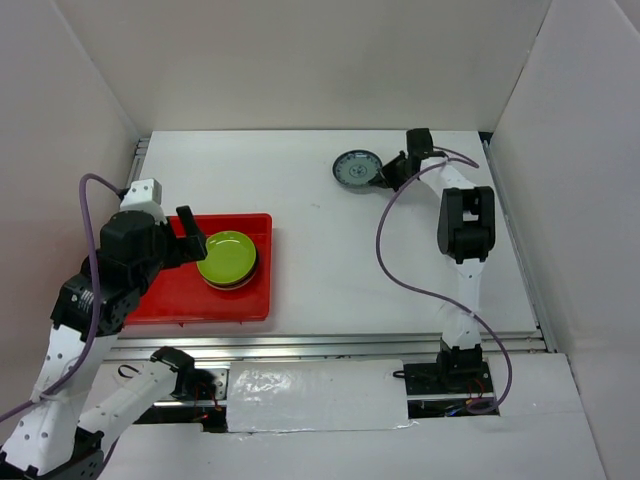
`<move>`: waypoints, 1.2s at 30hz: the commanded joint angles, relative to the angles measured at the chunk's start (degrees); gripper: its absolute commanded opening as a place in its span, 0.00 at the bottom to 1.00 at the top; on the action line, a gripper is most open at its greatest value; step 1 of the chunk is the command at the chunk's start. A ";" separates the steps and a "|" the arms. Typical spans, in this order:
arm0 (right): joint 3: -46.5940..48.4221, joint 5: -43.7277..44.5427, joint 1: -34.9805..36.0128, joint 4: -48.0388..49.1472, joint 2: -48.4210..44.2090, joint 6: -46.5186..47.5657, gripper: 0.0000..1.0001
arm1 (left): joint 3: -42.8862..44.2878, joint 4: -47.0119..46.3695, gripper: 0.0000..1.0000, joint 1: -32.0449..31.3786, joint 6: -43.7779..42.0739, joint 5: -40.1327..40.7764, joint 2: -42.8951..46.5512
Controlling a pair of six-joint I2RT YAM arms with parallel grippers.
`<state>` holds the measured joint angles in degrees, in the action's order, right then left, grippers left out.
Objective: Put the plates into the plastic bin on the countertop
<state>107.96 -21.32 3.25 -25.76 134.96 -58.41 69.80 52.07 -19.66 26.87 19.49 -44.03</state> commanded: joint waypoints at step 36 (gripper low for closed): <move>-16.82 -8.74 41.14 14.95 -18.68 9.46 0.09 | -1.42 -1.54 0.99 -0.11 4.86 -4.90 6.15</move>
<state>88.14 -29.32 43.40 -12.99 116.81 -50.41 66.65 51.03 -19.66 30.50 15.11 -38.39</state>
